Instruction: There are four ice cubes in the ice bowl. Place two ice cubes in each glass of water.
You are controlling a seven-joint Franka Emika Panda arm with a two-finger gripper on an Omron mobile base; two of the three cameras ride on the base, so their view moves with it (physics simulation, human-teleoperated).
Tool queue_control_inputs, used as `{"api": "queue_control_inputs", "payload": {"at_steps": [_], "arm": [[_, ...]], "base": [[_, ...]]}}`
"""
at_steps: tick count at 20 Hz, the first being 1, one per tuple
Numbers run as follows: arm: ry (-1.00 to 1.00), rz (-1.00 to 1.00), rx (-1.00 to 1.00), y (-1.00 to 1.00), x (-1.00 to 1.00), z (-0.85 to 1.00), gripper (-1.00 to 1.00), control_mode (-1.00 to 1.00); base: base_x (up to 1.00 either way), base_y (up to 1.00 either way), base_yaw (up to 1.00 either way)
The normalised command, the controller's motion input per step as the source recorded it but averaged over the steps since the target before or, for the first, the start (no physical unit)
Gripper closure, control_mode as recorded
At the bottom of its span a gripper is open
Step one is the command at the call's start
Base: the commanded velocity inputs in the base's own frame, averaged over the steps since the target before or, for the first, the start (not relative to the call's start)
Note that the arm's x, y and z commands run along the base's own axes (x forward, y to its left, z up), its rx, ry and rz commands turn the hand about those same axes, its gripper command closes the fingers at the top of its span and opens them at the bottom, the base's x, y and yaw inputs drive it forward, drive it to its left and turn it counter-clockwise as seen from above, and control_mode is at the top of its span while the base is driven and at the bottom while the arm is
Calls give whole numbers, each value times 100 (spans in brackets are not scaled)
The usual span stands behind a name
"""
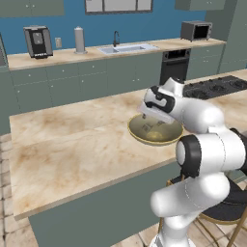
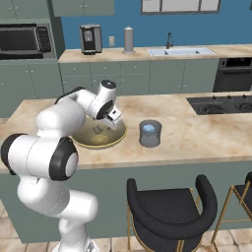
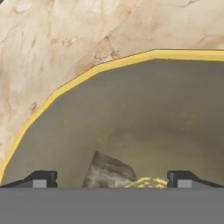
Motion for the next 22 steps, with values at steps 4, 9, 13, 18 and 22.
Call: {"api": "queue_control_inputs", "payload": {"at_steps": [4,9,13,18,22], "arm": [[3,0,0,58,8,-25,-100,-100],[0,0,0,5,18,-27,-100,-100],[0,0,0,-1,-1,-12,-100,-100],[0,0,0,-7,-6,-15,-100,-100],[0,0,0,-1,-4,-37,-100,-100]], "base": [[0,0,0],[0,0,0],[0,0,0],[0,0,0],[0,0,0]]}}
